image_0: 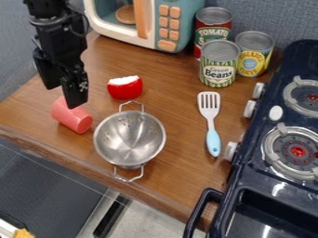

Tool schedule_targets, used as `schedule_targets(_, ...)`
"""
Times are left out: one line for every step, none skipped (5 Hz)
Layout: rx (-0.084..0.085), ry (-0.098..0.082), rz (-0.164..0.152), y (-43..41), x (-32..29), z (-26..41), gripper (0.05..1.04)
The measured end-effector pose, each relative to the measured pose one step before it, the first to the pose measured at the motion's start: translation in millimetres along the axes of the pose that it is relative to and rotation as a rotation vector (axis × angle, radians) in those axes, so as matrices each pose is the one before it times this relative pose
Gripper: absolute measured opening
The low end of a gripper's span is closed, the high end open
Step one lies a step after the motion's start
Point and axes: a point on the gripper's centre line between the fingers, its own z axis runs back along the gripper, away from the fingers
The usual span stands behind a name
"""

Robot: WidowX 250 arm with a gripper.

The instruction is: Stand the upside down the orange glass

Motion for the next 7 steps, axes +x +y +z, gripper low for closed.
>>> schedule_targets(-0.0093,0.0183,-0.0069,-0.23,-1.27,-5.2,1.0)
schedule_targets(0.0931,0.0095,-0.0401,24.85,-0.56,13.91,1.0)
schedule_targets(0.0444,0.0202,-0.0245,20.99,-0.97,7.78,1.0)
schedule_targets(-0.0161,0.0003,0.0208,23.36,-11.03,-5.51,1.0)
schedule_targets(-0.0997,-0.0121,0.0286,9.17,-5.91,-21.17,1.0)
schedule_targets(-0.193,-0.0608,0.0176,-4.24,7.73,-37.98,1.0)
schedule_targets(-0.1451,-0.0912,0.0013,-20.8,9.22,-21.92,1.0)
